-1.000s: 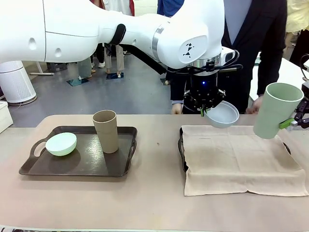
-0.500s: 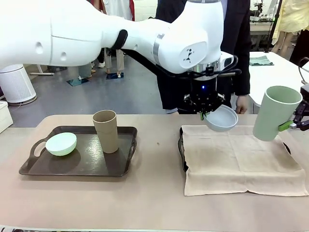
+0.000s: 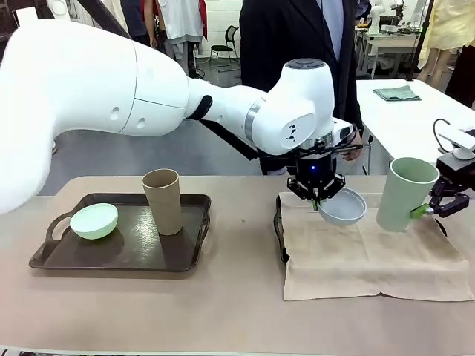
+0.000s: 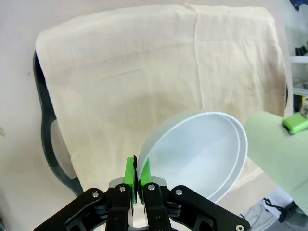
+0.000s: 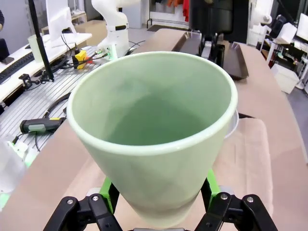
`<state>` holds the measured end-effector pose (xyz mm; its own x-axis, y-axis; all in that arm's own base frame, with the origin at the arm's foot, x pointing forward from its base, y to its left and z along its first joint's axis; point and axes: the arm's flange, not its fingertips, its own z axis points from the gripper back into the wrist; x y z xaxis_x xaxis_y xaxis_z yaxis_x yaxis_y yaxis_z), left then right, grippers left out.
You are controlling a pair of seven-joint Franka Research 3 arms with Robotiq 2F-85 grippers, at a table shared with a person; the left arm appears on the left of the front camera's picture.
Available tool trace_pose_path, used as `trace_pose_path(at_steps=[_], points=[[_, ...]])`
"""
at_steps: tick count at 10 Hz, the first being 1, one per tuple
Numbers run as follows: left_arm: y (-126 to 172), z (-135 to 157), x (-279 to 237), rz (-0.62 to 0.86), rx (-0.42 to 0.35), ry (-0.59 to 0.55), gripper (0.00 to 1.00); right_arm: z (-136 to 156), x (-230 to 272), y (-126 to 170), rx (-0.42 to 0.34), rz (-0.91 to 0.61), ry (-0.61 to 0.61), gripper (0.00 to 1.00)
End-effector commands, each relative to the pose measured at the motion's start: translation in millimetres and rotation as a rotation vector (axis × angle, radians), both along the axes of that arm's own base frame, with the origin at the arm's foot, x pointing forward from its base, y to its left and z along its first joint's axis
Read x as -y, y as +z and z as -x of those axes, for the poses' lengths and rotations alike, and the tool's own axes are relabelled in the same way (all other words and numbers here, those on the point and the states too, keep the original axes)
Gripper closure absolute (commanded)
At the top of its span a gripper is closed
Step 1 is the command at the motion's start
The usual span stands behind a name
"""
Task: Set up a tray with a mat and arrange the tableware.
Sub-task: Place the Picnic Bowl and Reusable plastic cup back onto the Handle tray in front of the human's position.
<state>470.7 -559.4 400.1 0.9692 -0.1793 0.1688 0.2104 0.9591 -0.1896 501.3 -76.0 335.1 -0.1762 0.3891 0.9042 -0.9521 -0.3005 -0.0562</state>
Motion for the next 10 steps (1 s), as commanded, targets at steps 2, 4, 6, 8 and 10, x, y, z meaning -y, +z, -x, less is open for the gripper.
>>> trace_pose_path(at_steps=[2, 4, 6, 8, 10], points=[[-8.2, -6.3, -5.7, 0.003, -0.061, -0.013, 0.96, -16.9, 3.0, -13.4, 0.014, 0.01, 0.009, 0.18], [-20.6, -8.6, -1.0, -0.023, -0.086, -0.015, 0.96, -23.2, 5.6, -19.8, 0.027, 0.012, 0.021, 0.18], [-32.1, -13.0, 3.4, -0.059, -0.102, -0.015, 0.96, -27.0, 7.6, -26.5, 0.029, 0.002, 0.032, 0.18], [-37.3, -14.4, 4.8, -0.072, -0.103, -0.017, 0.96, -27.3, 10.1, -33.7, 0.013, 0.008, 0.034, 0.18], [-39.7, -16.3, 5.5, -0.075, -0.101, -0.02, 0.96, -29.2, 13.5, -41.1, -0.002, 0.011, 0.028, 0.18]])
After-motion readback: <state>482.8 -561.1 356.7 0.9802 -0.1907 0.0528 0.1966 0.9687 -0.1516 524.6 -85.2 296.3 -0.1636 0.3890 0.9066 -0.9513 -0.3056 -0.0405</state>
